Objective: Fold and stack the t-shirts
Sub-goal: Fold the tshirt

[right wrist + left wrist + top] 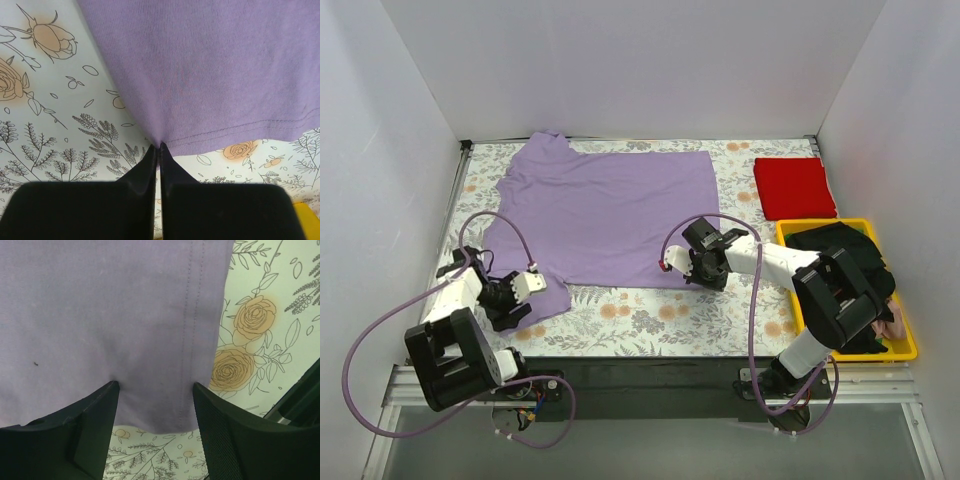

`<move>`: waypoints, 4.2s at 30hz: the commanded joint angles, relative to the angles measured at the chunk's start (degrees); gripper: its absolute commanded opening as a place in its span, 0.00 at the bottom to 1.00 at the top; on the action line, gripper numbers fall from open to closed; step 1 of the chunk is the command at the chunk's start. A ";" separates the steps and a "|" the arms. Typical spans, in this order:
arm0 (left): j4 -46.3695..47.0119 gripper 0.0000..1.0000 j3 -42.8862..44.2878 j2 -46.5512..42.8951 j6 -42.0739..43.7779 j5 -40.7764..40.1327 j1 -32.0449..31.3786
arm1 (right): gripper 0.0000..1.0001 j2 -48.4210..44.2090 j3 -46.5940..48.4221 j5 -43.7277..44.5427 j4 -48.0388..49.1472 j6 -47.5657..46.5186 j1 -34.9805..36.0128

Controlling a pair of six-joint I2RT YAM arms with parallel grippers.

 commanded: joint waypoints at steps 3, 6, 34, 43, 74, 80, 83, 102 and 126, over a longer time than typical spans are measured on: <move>8.33 0.48 -3.79 1.60 1.47 -2.75 -2.13 | 0.01 0.79 0.51 -2.08 -2.39 0.53 -0.71; 7.02 0.24 -4.33 0.02 1.82 -3.10 -2.75 | 0.01 0.26 0.16 -2.34 -3.18 0.53 -0.80; -10.92 0.00 48.22 19.61 -19.88 7.27 -8.00 | 0.01 -0.72 17.90 -7.00 -15.83 -10.01 -10.20; -5.29 0.00 55.95 30.67 -22.52 2.09 -12.67 | 0.01 6.49 25.72 -7.09 -17.50 -13.79 -13.28; -1.42 0.00 65.63 42.38 -23.84 -2.23 -16.02 | 0.01 19.50 37.16 -6.39 -18.21 -17.66 -16.88; -1.16 0.00 66.25 42.64 -24.46 -2.14 -15.49 | 0.01 21.00 39.70 -5.33 -18.21 -18.19 -16.88; -1.42 0.00 66.42 42.73 -24.46 -2.14 -15.05 | 0.01 21.79 40.67 -5.33 -18.29 -18.37 -16.88; 1.74 0.00 65.02 42.64 -26.22 -1.52 -13.03 | 0.01 25.13 44.45 -4.10 -18.12 -17.67 -16.88; -0.10 0.39 62.32 40.36 -47.22 2.96 -7.41 | 0.38 19.42 44.02 -11.73 -22.42 -3.62 -19.25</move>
